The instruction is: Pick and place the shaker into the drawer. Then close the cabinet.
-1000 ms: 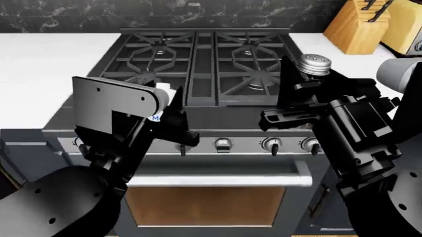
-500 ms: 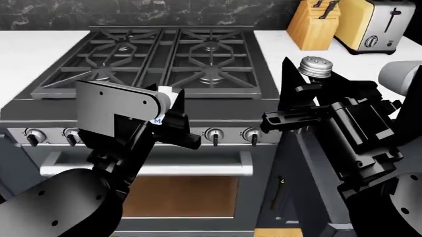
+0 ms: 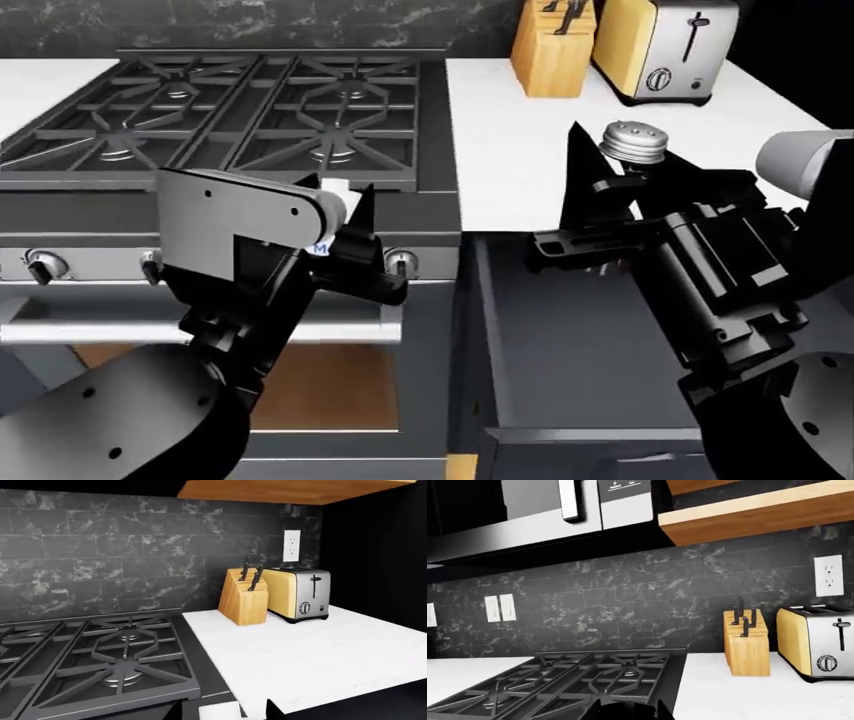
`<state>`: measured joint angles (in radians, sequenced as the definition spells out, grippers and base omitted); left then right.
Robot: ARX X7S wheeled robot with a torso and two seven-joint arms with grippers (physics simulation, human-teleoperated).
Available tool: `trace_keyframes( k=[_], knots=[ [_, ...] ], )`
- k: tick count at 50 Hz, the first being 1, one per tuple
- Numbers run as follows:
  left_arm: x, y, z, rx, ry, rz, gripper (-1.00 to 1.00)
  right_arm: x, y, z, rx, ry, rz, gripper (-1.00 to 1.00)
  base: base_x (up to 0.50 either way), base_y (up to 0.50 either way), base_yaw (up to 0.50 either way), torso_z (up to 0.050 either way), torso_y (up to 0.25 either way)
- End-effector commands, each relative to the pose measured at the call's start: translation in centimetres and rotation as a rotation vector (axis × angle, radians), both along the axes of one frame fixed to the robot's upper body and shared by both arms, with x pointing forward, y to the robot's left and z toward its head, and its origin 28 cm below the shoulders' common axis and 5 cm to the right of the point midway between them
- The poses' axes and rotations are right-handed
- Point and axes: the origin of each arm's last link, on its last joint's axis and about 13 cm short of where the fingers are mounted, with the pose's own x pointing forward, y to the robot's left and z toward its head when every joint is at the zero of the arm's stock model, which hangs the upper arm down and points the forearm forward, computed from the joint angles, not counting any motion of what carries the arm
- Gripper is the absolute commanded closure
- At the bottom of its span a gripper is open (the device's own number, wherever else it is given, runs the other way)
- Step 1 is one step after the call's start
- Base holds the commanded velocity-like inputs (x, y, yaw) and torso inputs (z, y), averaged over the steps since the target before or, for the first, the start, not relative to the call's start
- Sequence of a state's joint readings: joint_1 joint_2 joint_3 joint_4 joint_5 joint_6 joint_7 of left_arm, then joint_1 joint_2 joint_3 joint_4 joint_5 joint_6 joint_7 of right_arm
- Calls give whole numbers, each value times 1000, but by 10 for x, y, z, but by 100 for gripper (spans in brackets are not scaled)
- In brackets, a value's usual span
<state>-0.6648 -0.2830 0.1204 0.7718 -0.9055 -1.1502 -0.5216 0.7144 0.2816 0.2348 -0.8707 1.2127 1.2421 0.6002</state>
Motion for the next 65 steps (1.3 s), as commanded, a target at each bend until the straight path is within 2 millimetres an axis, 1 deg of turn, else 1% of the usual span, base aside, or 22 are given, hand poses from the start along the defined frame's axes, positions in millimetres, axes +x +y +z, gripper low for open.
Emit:
trace_keyframes(
  k=[1, 11, 23, 31, 38, 41, 45, 51, 56, 59, 62, 65],
  knots=[
    [-1, 0, -1, -8, 1, 4, 100, 0, 0, -2, 0, 2, -4, 100, -1, -500, 0, 0, 0],
    [0, 0, -2, -7, 2, 2, 100, 1, 1, -2, -6, 3, -4, 100, 11, -500, 0, 0, 0],
    [0, 0, -1, -4, 3, 2, 100, 1, 1, -4, -10, 4, -6, 100, 338, -415, 0, 0, 0],
    [-1, 1, -2, -6, 4, 7, 100, 0, 2, -6, -9, 9, 0, 100, 0, -500, 0, 0, 0],
    [0, 1, -3, -3, 7, 7, 100, 1, 1, -6, -9, 4, -15, 100, 0, 0, 0, 0, 0],
    [1, 2, -2, 20, 12, -2, 100, 3, -2, -4, -12, -5, -53, 100, 0, 0, 0, 0, 0],
    [8, 7, 7, 143, 43, -69, 100, 11, -17, 8, -41, -34, -151, 100, 0, 0, 0, 0, 0],
    [22, 10, 40, 305, 62, -202, 100, 17, -47, 40, -152, -128, -325, 100, 0, 0, 0, 0, 2],
    [29, 3, 62, 407, 49, -287, 100, 20, -68, 70, -225, -180, -421, 100, 0, 0, 0, 0, 0],
    [29, -5, 71, 454, 46, -352, 100, 24, -75, 77, -239, -187, -459, 100, 0, 0, 0, 0, 0],
    [31, -16, 71, 498, 72, -436, 100, 26, -80, 81, -248, -184, -476, 100, 0, 0, 0, 0, 0],
    [36, -23, 60, 518, 128, -511, 100, 23, -83, 88, -251, -191, -487, 100, 0, 0, 0, 0, 0]
  ],
)
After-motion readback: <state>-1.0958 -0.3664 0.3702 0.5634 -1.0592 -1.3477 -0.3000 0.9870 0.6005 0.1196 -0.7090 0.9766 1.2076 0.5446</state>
